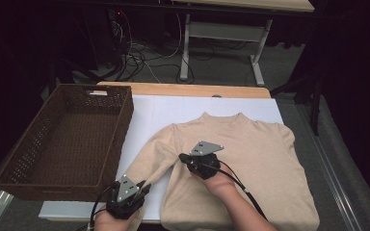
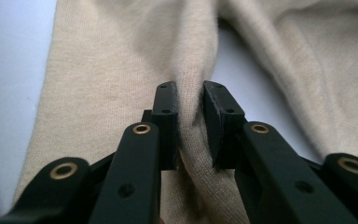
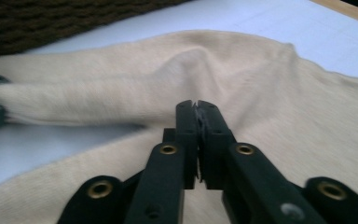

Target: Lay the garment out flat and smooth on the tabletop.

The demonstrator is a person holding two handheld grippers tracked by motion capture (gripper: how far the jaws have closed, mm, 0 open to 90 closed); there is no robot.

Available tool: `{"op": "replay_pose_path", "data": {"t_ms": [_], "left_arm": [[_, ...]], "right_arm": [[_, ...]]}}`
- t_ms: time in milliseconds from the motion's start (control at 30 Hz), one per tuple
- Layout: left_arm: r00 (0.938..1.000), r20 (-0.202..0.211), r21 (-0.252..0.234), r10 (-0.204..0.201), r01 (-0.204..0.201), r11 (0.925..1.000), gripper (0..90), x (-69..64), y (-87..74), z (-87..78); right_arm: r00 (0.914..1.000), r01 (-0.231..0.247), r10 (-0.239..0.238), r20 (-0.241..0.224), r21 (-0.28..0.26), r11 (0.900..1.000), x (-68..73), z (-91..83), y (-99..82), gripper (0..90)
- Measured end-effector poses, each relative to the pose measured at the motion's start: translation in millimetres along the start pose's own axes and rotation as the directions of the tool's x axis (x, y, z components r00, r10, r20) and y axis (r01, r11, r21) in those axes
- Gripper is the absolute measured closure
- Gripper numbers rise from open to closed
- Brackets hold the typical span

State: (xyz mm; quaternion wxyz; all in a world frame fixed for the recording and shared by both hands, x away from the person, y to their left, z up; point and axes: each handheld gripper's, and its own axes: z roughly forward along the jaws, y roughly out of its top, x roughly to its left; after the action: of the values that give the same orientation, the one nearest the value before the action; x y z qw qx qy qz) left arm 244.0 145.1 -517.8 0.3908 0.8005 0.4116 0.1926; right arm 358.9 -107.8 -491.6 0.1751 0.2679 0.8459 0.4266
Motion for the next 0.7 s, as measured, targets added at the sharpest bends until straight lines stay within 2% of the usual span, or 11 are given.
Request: {"op": "replay_pose_path", "data": {"t_ms": [67, 167, 267, 333, 433, 467, 500, 533, 600, 700], "left_arm": [[0.9999, -0.001, 0.000, 0.010, -0.010, 0.9999, 65.9, -1.9, 0.7, 0.3], [0.9997, -0.009, -0.007, 0.024, -0.024, 0.9997, 61.4, -5.2, 2.4, 0.6], [0.9994, -0.001, -0.011, 0.035, -0.035, 0.9993, 57.9, -7.8, 3.7, 2.4], [0.9990, 0.008, 0.000, 0.044, -0.044, 0.9990, 57.9, -8.1, 3.1, 4.8], [0.9989, 0.021, 0.013, 0.043, -0.043, 0.9990, 58.0, -7.4, 1.7, 7.1], [0.9988, 0.024, 0.018, 0.043, -0.043, 0.9989, 58.0, -7.5, 1.3, 7.5], [0.9987, 0.024, 0.021, 0.044, -0.044, 0.9988, 58.0, -7.8, 0.6, 7.6], [0.9984, 0.024, 0.027, 0.051, -0.052, 0.9983, 58.0, -7.9, 0.1, 7.1], [0.9981, 0.018, 0.025, 0.059, -0.059, 0.9979, 57.9, -9.2, -0.1, 5.4], [0.9974, -0.001, 0.016, 0.071, -0.071, 0.9973, 53.4, -11.1, 1.0, 2.1]], "right_arm": [[0.9997, -0.004, 0.004, -0.025, -0.008, 1.0000, 2.8, -1.2, -1.8, 79.5], [0.9980, 0.039, -0.040, -0.049, -0.016, 0.9991, 15.6, 0.4, -2.2, 77.3], [0.9969, 0.067, -0.068, -0.040, -0.019, 0.9976, 24.0, 7.4, 1.4, 60.6], [0.9976, 0.061, -0.060, -0.034, 0.020, 0.9980, 23.5, 19.0, 0.6, 55.3], [0.9969, 0.073, -0.070, -0.036, 0.108, 0.9915, 22.5, 38.4, -5.3, 62.4], [0.9976, 0.057, -0.052, -0.045, 0.107, 0.9926, 22.3, 39.5, -4.8, 70.7], [0.9971, 0.064, -0.059, -0.048, 0.107, 0.9922, 22.6, 38.7, -3.3, 79.0], [0.9964, 0.078, -0.074, -0.042, 0.107, 0.9911, 24.1, 37.3, -1.9, 82.4], [0.9951, 0.097, -0.095, -0.028, 0.089, 0.9912, 25.8, 30.5, -0.2, 85.5], [0.9969, 0.076, -0.075, -0.023, 0.050, 0.9958, 23.6, 17.5, 0.8, 85.3]]}}
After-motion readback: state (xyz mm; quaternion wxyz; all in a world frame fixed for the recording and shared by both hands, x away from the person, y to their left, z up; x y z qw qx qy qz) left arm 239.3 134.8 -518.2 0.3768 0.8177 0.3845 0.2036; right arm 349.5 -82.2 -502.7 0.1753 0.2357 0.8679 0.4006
